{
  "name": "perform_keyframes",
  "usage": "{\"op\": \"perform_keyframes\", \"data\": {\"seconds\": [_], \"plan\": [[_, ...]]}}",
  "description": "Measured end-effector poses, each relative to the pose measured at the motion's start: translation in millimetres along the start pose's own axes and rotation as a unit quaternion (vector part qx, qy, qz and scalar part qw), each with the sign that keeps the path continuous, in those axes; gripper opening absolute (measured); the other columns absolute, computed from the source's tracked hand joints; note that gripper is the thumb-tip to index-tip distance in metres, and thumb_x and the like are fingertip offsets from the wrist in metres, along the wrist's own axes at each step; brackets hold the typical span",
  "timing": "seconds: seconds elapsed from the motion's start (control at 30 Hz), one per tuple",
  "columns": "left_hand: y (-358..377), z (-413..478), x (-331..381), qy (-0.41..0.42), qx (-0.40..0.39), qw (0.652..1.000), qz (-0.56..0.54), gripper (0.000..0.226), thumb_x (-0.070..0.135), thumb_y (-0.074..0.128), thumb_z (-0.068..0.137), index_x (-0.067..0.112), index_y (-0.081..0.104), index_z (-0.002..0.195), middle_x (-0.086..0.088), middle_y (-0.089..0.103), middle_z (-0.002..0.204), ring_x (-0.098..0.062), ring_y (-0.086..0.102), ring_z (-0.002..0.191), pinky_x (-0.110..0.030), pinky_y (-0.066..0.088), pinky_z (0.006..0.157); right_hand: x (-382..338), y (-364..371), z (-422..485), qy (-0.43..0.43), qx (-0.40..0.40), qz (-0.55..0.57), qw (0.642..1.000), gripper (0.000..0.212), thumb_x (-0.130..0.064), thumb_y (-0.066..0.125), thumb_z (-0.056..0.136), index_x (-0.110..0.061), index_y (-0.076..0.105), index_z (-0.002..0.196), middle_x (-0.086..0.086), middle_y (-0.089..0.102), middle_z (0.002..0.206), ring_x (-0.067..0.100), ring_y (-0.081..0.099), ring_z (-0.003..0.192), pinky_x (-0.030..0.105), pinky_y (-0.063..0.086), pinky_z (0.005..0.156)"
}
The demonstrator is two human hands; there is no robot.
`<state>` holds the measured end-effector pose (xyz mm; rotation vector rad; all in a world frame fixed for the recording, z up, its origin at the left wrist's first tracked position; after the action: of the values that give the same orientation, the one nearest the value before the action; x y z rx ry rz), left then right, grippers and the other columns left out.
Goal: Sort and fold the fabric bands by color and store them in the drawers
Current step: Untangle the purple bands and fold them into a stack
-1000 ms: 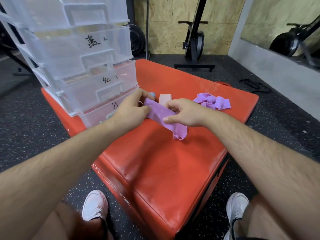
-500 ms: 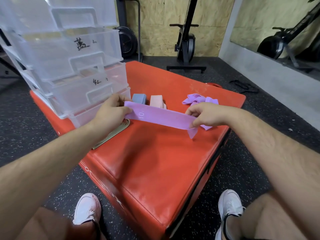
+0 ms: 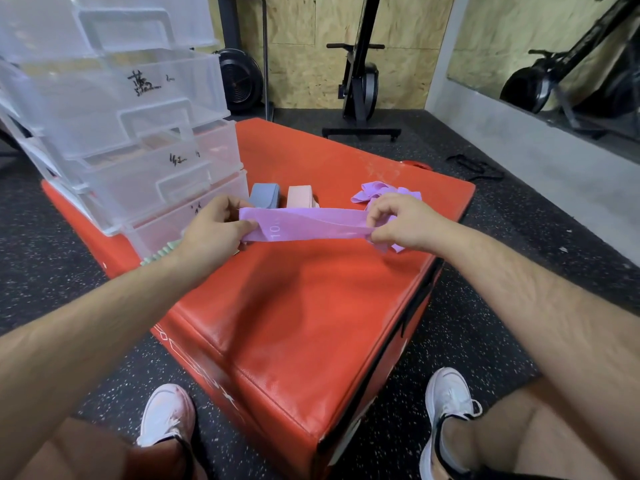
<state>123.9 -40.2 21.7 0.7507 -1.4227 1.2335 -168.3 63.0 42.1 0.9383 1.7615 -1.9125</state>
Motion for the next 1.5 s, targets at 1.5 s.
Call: {"op": "perform_keyframes", "data": {"seconds": [1.5], "plan": [[-31, 22, -8, -0.043, 0.049, 0.997, 0.039, 0.018, -0.005, 0.057, 0.085, 0.008, 0.056, 0.098, -0.015, 0.065, 0.091, -0.023, 0.064, 0.068, -0.034, 0.054, 0.064, 10, -4, -3, 0.088, -0.168, 0.251, 0.949, 0.009, -0.016, 0.057, 0.098, -0.015, 0.066, 0.095, -0.001, 0.063, 0.082, 0.012, 0.060, 0.073, 0.017, 0.050, 0.062]]}}
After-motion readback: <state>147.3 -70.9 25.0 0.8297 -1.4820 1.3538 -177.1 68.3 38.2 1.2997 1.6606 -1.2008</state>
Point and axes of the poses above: each hand's wrist, its own z-axis towards the middle knuckle, its own y-axis out of the palm, x = y × z, the point moved 4 cm from there along z, towards the middle knuckle
